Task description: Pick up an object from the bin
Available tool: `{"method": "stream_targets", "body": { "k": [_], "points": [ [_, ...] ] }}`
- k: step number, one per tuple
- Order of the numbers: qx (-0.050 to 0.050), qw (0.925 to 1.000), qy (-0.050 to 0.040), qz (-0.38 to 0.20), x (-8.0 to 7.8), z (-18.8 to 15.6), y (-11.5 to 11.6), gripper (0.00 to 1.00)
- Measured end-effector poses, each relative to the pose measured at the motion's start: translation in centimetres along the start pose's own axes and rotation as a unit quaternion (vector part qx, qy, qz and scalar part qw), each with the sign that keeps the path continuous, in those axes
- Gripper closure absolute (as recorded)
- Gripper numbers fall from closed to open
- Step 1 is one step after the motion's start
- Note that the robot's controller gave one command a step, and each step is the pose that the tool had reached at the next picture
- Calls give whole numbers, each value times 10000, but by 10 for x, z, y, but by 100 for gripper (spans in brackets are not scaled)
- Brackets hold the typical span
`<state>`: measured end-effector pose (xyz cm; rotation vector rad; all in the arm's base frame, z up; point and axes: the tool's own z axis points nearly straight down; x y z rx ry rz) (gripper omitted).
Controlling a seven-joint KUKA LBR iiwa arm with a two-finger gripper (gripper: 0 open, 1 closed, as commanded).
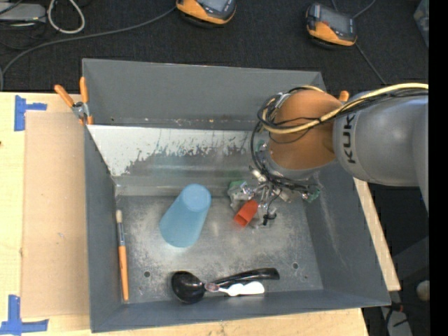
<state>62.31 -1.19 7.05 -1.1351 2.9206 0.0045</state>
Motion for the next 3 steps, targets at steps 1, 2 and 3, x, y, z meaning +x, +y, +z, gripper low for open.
{"method": "stream_targets", "body": {
  "k": [1,2,3],
  "points": [
    [-3,10000,-2,10,0,0,0,100],
    [-7,10000,-14,32,0,-4,0,100],
    [-11,10000,-19,50,0,-8,0,100]
  ]
}}
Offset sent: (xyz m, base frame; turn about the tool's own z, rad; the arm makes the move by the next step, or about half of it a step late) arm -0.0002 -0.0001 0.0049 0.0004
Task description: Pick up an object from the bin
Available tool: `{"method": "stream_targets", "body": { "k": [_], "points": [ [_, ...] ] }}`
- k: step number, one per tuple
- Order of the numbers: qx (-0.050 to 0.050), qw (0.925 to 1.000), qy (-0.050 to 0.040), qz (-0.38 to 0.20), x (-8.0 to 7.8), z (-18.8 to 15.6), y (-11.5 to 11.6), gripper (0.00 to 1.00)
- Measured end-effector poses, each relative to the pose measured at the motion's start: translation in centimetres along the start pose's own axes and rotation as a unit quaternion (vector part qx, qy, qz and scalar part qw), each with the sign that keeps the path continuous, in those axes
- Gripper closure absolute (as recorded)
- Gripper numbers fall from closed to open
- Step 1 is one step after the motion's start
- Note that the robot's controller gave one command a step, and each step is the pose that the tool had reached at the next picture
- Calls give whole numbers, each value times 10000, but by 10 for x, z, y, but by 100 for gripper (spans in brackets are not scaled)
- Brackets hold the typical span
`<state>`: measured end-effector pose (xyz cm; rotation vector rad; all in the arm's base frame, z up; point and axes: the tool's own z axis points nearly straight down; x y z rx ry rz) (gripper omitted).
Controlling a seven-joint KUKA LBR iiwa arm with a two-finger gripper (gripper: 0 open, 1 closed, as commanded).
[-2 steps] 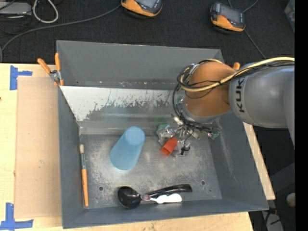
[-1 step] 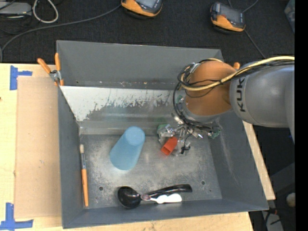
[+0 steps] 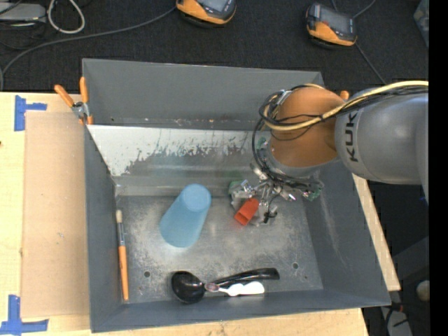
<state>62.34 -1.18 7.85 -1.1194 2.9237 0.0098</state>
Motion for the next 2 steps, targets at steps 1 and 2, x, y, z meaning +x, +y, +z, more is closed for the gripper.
{"method": "stream_targets", "body": {
  "k": [1,2],
  "points": [
    [-17,10000,18,1,1,-12,2,100],
    [-42,10000,39,9,1,-41,3,100]
  ]
}}
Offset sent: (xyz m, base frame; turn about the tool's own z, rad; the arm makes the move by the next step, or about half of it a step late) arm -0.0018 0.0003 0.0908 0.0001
